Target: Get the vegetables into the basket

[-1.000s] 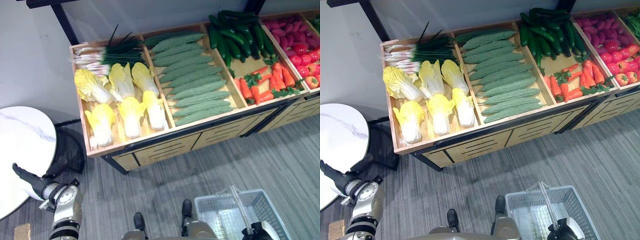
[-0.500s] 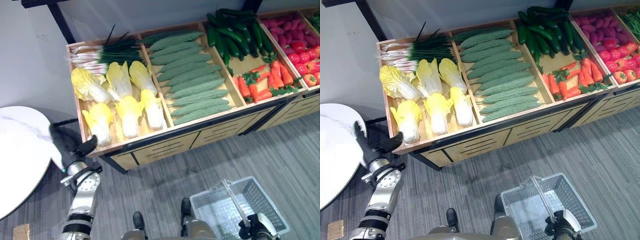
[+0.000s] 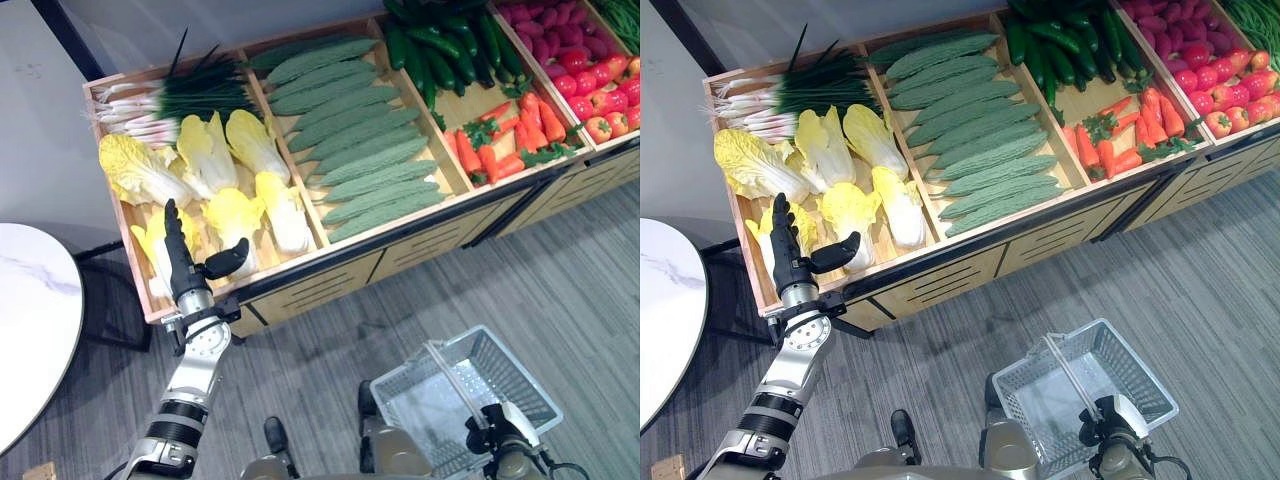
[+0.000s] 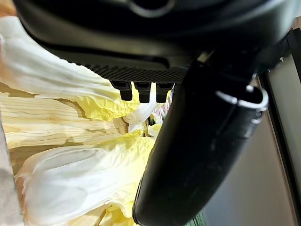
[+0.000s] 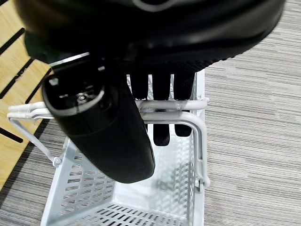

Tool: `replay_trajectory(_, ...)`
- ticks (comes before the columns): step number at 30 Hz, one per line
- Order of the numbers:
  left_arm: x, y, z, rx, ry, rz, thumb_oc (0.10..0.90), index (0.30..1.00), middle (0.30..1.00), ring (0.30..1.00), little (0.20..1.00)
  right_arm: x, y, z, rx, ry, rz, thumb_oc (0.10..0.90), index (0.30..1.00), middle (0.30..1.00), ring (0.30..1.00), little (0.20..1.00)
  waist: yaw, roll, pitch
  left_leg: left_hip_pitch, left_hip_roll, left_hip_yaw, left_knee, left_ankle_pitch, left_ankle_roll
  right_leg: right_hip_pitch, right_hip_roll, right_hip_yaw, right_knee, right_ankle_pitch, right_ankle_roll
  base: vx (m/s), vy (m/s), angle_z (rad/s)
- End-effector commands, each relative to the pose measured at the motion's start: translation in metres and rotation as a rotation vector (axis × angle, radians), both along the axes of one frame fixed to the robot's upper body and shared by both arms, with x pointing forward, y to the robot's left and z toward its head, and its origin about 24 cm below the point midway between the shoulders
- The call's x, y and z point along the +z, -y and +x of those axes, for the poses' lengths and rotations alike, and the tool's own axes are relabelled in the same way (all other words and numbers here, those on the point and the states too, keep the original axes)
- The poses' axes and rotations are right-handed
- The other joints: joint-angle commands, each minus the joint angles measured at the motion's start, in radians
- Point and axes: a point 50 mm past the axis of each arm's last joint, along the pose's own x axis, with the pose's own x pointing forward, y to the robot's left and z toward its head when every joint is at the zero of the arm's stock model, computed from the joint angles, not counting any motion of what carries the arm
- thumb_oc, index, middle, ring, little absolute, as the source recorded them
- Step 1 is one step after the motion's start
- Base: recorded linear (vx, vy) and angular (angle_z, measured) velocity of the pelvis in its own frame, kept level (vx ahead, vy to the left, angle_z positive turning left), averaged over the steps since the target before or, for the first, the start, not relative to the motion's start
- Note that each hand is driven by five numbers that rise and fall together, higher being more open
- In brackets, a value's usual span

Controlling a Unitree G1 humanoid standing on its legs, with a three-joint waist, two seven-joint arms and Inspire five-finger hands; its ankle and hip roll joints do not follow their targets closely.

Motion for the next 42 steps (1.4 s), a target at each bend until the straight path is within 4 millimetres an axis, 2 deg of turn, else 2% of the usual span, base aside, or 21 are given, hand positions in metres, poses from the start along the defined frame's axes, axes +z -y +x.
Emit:
replay_trajectory(1,0.041,-0.001,0.021,0.012,0.165,0.107,0.9,1.0,1.0,1.0,1.0,0.004,0.007,0.002,0.023,0.007,-0.065,0.4,0.3,0.3,0.3,0.3,-0.006,-0.076,-0.052,0.002,0.059,-0.048,0.0,0.009,-0.074,0.022,-0.083,0.047,0.0,-0.029,0.103,0.03,-0.024,-0.07)
replay_trajectory(6,0.026,-0.005,0.024,0.06,0.067,0.16,0.9,1.0,1.0,1.0,1.0,0.003,0.004,0.003,0.03,0.013,-0.067,0.4,0.3,0.3,0.3,0.3,-0.016,-0.08,-0.056,0.002,0.064,-0.039,0.0,0.008,-0.076,0.014,-0.075,0.058,0.0,-0.031,0.101,0.02,-0.016,-0.06)
replay_trajectory(8,0.012,-0.008,0.025,0.076,-0.011,0.151,0.9,1.0,1.0,1.0,1.0,0.003,0.004,0.002,0.025,0.009,-0.071,0.4,0.3,0.3,0.3,0.3,-0.018,-0.081,-0.058,0.007,0.065,-0.033,0.0,0.007,-0.077,0.013,-0.072,0.063,0.0,-0.031,0.099,0.03,-0.013,-0.04)
replay_trajectory(11,0.0,-0.013,0.026,0.084,-0.113,0.264,0.9,1.0,1.0,1.0,1.0,0.002,0.002,0.003,0.032,0.014,-0.061,0.4,0.3,0.3,0.3,0.3,-0.026,-0.084,-0.06,0.011,0.069,-0.024,0.0,0.004,-0.078,0.011,-0.067,0.072,0.0,-0.032,0.1,0.02,-0.011,-0.04)
replay_trajectory(20,-0.02,-0.018,0.031,0.043,-0.316,0.485,0.9,1.0,1.0,1.0,1.0,0.005,-0.002,0.015,0.057,0.041,-0.035,0.4,0.3,0.3,0.3,0.3,-0.037,-0.082,-0.057,0.01,0.073,-0.013,0.0,0.003,-0.078,-0.004,-0.06,0.084,0.0,-0.029,0.1,0.0,-0.005,-0.09)
replay_trajectory(21,-0.035,-0.026,0.027,0.082,-0.408,0.508,0.4,0.3,0.3,0.3,0.3,0.005,-0.004,0.018,0.068,0.046,-0.029,0.4,0.3,0.3,0.3,0.3,-0.041,-0.084,-0.059,0.013,0.075,-0.008,0.0,0.003,-0.08,-0.007,-0.057,0.088,0.0,-0.028,0.098,-0.01,-0.003,-0.05)
replay_trajectory(25,-0.052,-0.038,0.017,0.105,-0.52,0.544,0.4,0.3,0.3,0.3,0.3,0.005,-0.005,0.02,0.078,0.051,-0.017,0.4,0.3,0.3,0.3,0.3,-0.042,-0.085,-0.063,0.02,0.078,-0.003,0.0,-0.001,-0.08,-0.003,-0.054,0.096,0.0,-0.03,0.097,0.0,0.003,-0.08)
replay_trajectory(33,-0.048,-0.046,0.015,0.167,-0.485,0.483,0.4,0.3,0.3,0.3,0.3,0.004,-0.006,0.017,0.087,0.035,-0.008,0.4,0.3,0.3,0.3,0.3,-0.037,-0.088,-0.062,0.028,0.075,-0.002,0.0,-0.006,-0.078,0.006,-0.054,0.093,0.0,-0.029,0.097,0.0,0.003,-0.04)
replay_trajectory(35,-0.04,-0.047,0.018,0.194,-0.432,0.453,0.4,0.3,0.3,0.3,0.3,0.003,-0.007,0.017,0.089,0.032,-0.003,0.4,0.3,0.3,0.3,0.3,-0.038,-0.09,-0.063,0.029,0.074,-0.002,0.0,-0.007,-0.078,0.006,-0.055,0.093,0.0,-0.028,0.098,0.0,0.0,0.0)
replay_trajectory(36,-0.027,-0.048,0.022,0.221,-0.354,0.429,0.4,0.3,0.3,0.3,0.3,0.002,-0.008,0.015,0.092,0.027,-0.004,0.4,0.3,0.3,0.3,0.3,-0.036,-0.09,-0.063,0.029,0.073,-0.003,0.0,-0.007,-0.079,0.007,-0.056,0.092,0.0,-0.028,0.098,0.0,0.0,0.0)
replay_trajectory(37,-0.022,-0.047,0.023,0.22,-0.33,0.423,0.4,0.3,0.3,0.3,0.3,0.002,-0.008,0.015,0.092,0.026,-0.003,0.4,0.3,0.3,0.3,0.3,-0.037,-0.092,-0.064,0.029,0.073,-0.004,0.0,-0.007,-0.078,0.008,-0.056,0.092,0.0,-0.028,0.098,0.0,0.0,0.0)
replay_trajectory(38,-0.012,-0.046,0.026,0.237,-0.266,0.405,0.4,0.3,0.3,0.3,0.3,0.002,-0.009,0.014,0.093,0.024,-0.001,0.4,0.3,0.3,0.3,0.3,-0.036,-0.093,-0.063,0.03,0.073,-0.005,0.0,-0.008,-0.078,0.009,-0.057,0.092,0.0,-0.029,0.098,0.0,0.0,0.0)
replay_trajectory(41,0.042,-0.037,0.034,0.267,0.037,0.324,0.4,0.3,0.3,0.3,0.3,0.001,-0.008,0.01,0.085,0.015,-0.005,0.4,0.3,0.3,0.3,0.3,-0.03,-0.094,-0.06,0.03,0.072,-0.014,0.0,-0.009,-0.079,0.016,-0.061,0.084,0.0,-0.031,0.1,0.0,0.0,0.0)
replay_trajectory(42,0.048,-0.035,0.035,0.263,0.067,0.321,0.4,0.3,0.3,0.3,0.3,0.001,-0.008,0.011,0.085,0.017,-0.004,0.4,0.3,0.3,0.3,0.3,-0.03,-0.095,-0.06,0.029,0.072,-0.016,0.0,-0.009,-0.079,0.016,-0.062,0.083,0.0,-0.03,0.1,-0.02,0.0,0.06)
